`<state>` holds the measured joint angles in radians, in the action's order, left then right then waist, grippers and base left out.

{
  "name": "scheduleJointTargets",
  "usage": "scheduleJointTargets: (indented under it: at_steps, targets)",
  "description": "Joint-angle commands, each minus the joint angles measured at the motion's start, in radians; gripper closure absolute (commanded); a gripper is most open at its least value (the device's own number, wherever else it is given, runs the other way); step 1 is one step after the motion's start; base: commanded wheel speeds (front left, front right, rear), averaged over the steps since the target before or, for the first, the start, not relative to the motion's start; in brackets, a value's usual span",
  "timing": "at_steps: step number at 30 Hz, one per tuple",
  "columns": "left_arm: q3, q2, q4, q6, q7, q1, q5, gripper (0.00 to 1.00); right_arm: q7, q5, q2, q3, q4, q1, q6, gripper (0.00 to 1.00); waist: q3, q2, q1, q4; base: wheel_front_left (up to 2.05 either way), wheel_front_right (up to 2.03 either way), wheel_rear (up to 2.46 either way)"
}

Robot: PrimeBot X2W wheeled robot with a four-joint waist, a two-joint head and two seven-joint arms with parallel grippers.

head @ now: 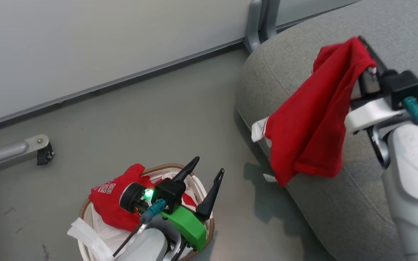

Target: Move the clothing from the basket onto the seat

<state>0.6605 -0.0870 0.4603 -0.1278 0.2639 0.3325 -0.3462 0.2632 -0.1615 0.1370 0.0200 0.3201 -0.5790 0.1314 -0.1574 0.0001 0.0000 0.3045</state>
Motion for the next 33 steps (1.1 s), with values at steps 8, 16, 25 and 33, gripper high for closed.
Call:
scheduleJointTargets:
  at_steps: [8, 16, 25, 33]
  targets:
    - [-0.009, -0.046, -0.016, -0.004, 0.001, 0.079, 0.024, 0.00, 0.002, -0.032, 0.162, 0.097, 0.022, -0.248, -0.001, 1.00, -0.156, -0.0001, 0.0000, -0.054, 0.00, 0.00, 0.00]
    - [-0.018, -0.066, -0.043, -0.004, 0.001, 0.138, 0.042, 0.00, -0.060, -0.063, 0.332, 0.162, 0.008, -0.496, -0.001, 1.00, -0.283, -0.0001, 0.0000, -0.092, 0.00, 0.00, 0.00]
    - [-0.032, -0.088, -0.067, -0.004, 0.001, 0.207, 0.065, 0.00, -0.081, -0.076, 0.391, 0.215, 0.107, -0.584, -0.001, 1.00, -0.441, -0.0001, 0.0000, -0.137, 0.00, 0.00, 0.00]
    - [-0.056, -0.089, -0.087, -0.004, 0.001, 0.218, 0.081, 0.00, -0.021, -0.134, 0.285, 0.337, 0.291, -0.490, -0.001, 1.00, -0.523, -0.0001, 0.0000, -0.155, 0.00, 0.00, 0.00]
